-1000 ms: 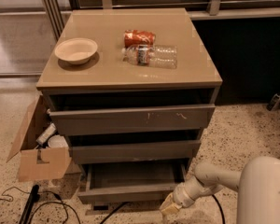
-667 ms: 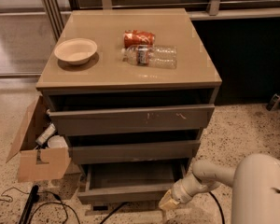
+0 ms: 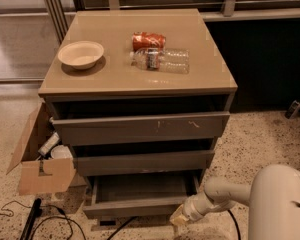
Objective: Close bottom drawer
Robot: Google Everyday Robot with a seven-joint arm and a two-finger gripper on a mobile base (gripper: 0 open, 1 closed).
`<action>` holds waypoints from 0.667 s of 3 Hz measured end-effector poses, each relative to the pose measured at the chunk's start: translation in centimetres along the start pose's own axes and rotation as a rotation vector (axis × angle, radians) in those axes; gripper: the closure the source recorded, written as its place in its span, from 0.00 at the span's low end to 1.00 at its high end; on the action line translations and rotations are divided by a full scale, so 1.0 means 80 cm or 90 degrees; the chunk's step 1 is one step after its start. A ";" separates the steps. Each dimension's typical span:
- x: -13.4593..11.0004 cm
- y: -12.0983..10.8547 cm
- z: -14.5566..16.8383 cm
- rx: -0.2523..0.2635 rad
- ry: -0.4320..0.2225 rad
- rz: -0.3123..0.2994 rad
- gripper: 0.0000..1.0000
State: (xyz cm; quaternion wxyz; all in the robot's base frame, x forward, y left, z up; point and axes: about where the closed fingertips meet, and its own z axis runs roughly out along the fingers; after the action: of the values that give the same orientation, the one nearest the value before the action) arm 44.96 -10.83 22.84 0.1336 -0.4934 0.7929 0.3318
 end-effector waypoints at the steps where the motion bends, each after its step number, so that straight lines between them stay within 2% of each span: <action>1: 0.000 0.000 0.000 0.000 0.000 0.000 1.00; 2: -0.004 0.000 0.014 -0.010 0.006 -0.004 1.00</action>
Offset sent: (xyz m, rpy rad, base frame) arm 0.0004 0.0141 -0.0084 0.0011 0.0124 0.0330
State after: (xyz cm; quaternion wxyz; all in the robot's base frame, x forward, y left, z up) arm 44.97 -9.86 22.14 0.1273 -0.4986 0.7891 0.3354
